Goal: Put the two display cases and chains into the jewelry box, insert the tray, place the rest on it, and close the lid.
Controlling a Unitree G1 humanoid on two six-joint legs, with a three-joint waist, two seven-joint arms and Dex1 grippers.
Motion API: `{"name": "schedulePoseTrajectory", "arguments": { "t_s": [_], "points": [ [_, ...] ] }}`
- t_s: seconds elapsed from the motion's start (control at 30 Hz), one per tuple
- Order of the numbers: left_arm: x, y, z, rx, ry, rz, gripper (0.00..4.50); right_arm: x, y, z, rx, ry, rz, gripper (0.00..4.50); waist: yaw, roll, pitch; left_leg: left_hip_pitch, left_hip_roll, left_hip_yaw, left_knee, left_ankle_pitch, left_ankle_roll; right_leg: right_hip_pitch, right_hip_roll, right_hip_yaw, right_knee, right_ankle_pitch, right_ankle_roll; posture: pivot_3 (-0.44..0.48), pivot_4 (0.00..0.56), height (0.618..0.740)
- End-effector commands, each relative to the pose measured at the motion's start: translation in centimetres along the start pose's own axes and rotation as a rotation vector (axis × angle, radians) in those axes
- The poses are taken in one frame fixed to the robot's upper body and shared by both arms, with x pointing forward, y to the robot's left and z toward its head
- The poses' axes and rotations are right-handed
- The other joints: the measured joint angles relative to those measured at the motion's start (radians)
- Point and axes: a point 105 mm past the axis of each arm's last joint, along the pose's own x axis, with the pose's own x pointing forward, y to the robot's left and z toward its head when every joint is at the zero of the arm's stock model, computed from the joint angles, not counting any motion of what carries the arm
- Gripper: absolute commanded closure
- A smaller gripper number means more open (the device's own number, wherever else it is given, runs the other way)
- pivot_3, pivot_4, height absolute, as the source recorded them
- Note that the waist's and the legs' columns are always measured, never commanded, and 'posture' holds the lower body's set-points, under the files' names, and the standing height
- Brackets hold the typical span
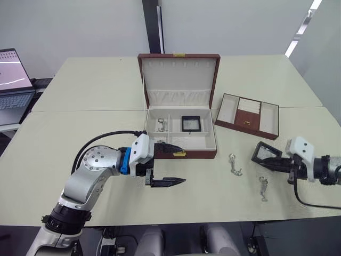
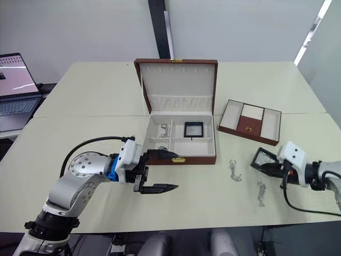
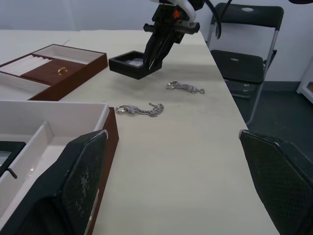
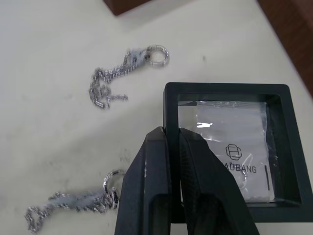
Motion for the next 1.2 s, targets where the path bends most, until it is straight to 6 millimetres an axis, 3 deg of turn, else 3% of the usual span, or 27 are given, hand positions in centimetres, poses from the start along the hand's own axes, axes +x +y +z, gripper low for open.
{"name": "schedulePoseTrajectory", "arguments": {
  "t_s": [0.03, 0.27, 0.43, 0.7, 0.97, 1.2],
  "points": [
    [-0.7, 0.7, 1.0, 0.02, -0.029, 0.083, 0.0, -0.1, 0.6, 4.4, -0.053, -0.086, 0.069, 4.5, 0.0, 0.0, 0.0, 0.0, 0.0, 0.0, 0.0, 0.0, 0.0, 0.0, 0.0, 0.0, 0.0, 0.0, 0.0, 0.0, 0.15, 0.74],
    [-2.7, 1.5, 0.6, -0.016, -0.043, 0.288, 0.0, 3.6, 1.3, 9.1, -0.173, -0.129, 0.215, 4.5, 0.001, 0.0, 0.0, 0.0, 0.0, -0.001, 0.0, 0.0, 0.0, 0.0, 0.0, -0.001, 0.0, 0.0, 0.0, 0.0, 0.15, 0.74],
    [-4.5, 0.8, -0.5, -0.053, -0.026, 0.443, 0.0, 7.3, 1.0, 12.3, -0.288, -0.136, 0.286, 4.5, -0.005, 0.0, 0.0, 0.0, 0.0, 0.0, 0.0, 0.0, 0.0, -0.001, -0.001, 0.0, 0.0, 0.0, 0.0, 0.0, 0.15, 0.74],
    [-6.4, -0.6, -1.6, -0.095, -0.02, 0.617, 0.0, 11.3, 1.2, 15.1, -0.332, -0.072, 0.346, 4.5, 0.006, 0.0, 0.0, -0.003, 0.0, -0.001, 0.0, 0.0, 0.0, -0.003, -0.003, -0.001, 0.0, 0.0, 0.0, 0.0, 0.15, 0.74],
    [-6.9, -1.2, -2.3, -0.117, -0.031, 0.675, 0.0, 13.0, 2.0, 15.3, -0.277, 0.007, 0.43, 4.5, 0.003, 0.0, 0.0, -0.003, -0.001, -0.001, 0.0, 0.0, 0.0, -0.004, -0.004, -0.002, 0.0, 0.0, 0.0, 0.0, 0.15, 0.74],
    [-6.8, -1.3, -2.2, -0.117, -0.041, 0.687, 0.0, 14.1, 2.8, 13.7, -0.248, 0.059, 0.486, 4.5, 0.002, 0.0, 0.0, -0.003, -0.001, -0.001, 0.0, 0.0, 0.0, -0.005, -0.003, -0.002, 0.0, 0.0, 0.0, 0.0, 0.15, 0.74]
  ]
}}
